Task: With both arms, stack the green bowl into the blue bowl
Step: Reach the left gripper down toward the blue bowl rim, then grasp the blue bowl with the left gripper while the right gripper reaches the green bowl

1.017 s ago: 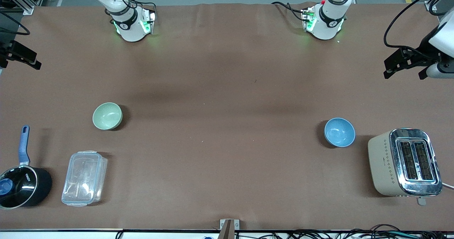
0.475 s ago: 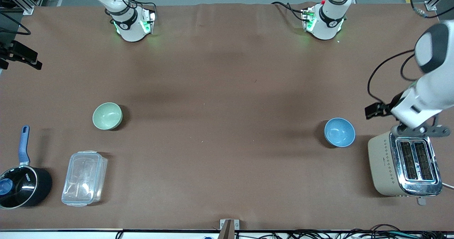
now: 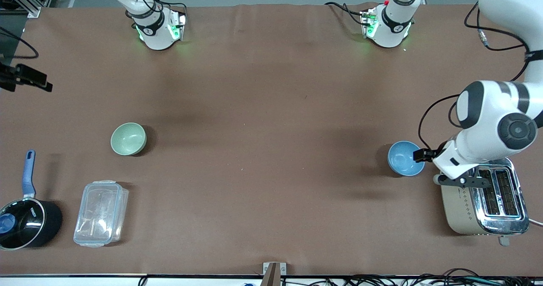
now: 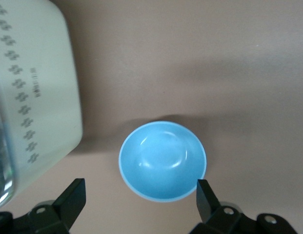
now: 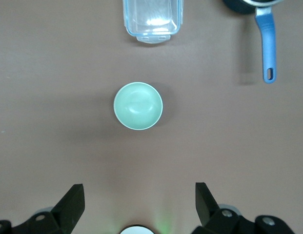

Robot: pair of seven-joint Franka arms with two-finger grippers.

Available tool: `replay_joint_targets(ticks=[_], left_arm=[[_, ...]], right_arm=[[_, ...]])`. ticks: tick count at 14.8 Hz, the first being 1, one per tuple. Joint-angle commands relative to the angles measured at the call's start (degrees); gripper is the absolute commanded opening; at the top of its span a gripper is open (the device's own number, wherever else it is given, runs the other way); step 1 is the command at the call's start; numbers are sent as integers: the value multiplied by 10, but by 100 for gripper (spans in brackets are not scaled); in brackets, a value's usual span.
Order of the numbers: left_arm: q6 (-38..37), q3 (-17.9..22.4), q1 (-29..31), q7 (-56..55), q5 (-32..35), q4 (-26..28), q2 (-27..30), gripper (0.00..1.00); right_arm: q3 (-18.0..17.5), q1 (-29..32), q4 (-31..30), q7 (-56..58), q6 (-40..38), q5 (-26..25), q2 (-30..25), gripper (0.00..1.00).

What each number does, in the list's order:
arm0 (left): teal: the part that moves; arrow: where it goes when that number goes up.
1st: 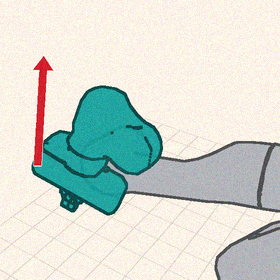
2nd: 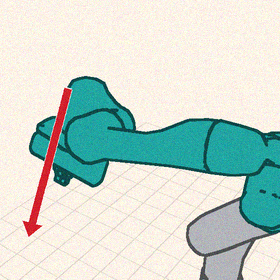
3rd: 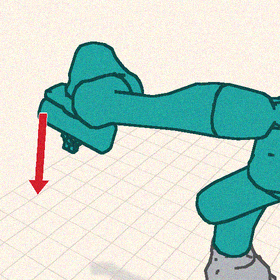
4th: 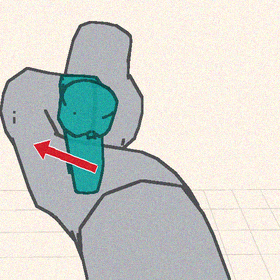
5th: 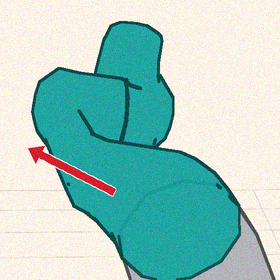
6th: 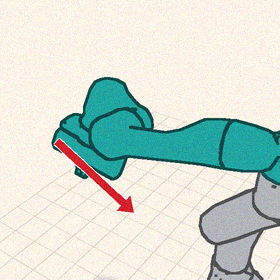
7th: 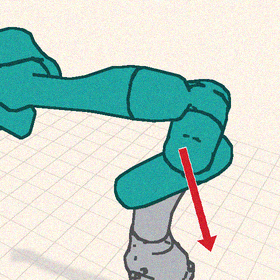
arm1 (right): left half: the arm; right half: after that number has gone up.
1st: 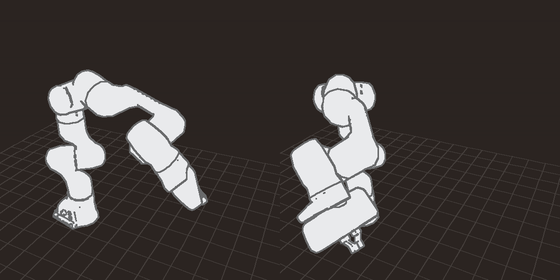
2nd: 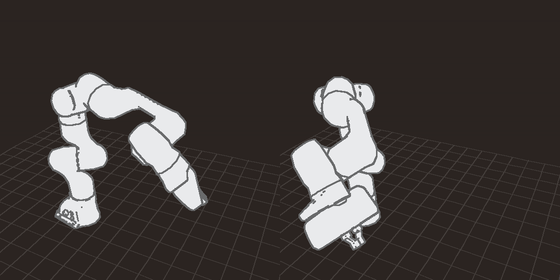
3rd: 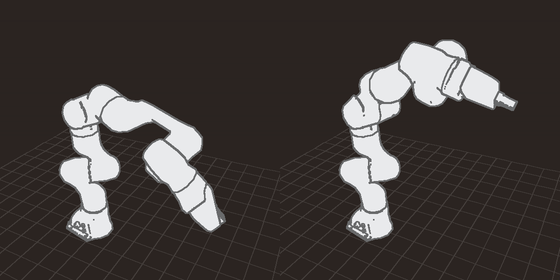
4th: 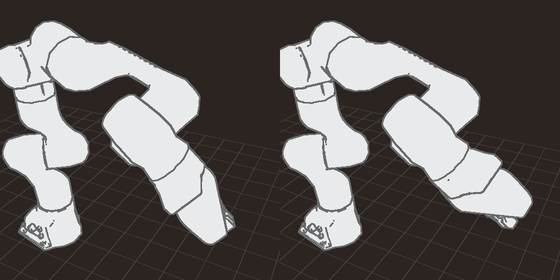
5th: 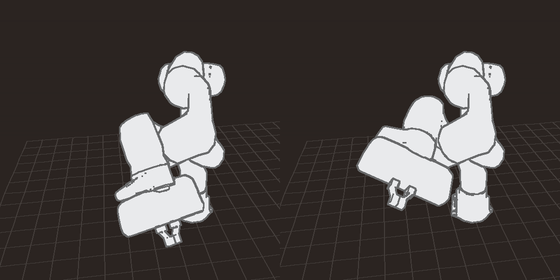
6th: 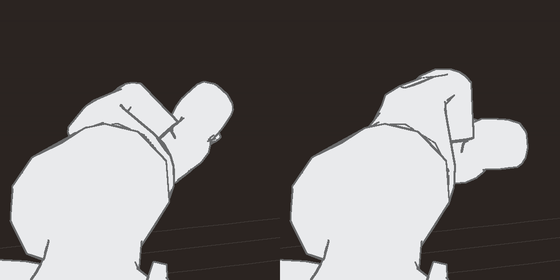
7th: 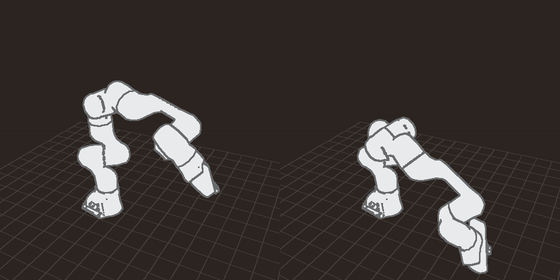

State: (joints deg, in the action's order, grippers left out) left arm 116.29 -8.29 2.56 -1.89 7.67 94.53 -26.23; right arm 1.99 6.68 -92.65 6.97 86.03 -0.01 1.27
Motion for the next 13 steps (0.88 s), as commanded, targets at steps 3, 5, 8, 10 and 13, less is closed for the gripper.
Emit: replay_joint_targets(ticks=[3, 5, 8, 10, 13], left_arm=[[90, -1, 35, -3, 20, 1, -76, 92], [99, -1, 38, -3, 20, 3, -94, 88], [99, -1, 39, -3, 20, 14, -103, 79], [99, -1, 39, -3, 19, 22, -108, 68], [96, -1, 39, -4, 19, 31, -103, 51]], right_arm=[[-4, 19, -162, 16, 138, 5, -12, 100], [-4, 27, -228, 23, 219, -1, -12, 100], [-4, 35, -347, 41, 373, -2, -11, 100], [-4, 36, -389, 41, 457, -2, 6, 100], [-5, 36, -394, 39, 522, -1, 64, 100]])
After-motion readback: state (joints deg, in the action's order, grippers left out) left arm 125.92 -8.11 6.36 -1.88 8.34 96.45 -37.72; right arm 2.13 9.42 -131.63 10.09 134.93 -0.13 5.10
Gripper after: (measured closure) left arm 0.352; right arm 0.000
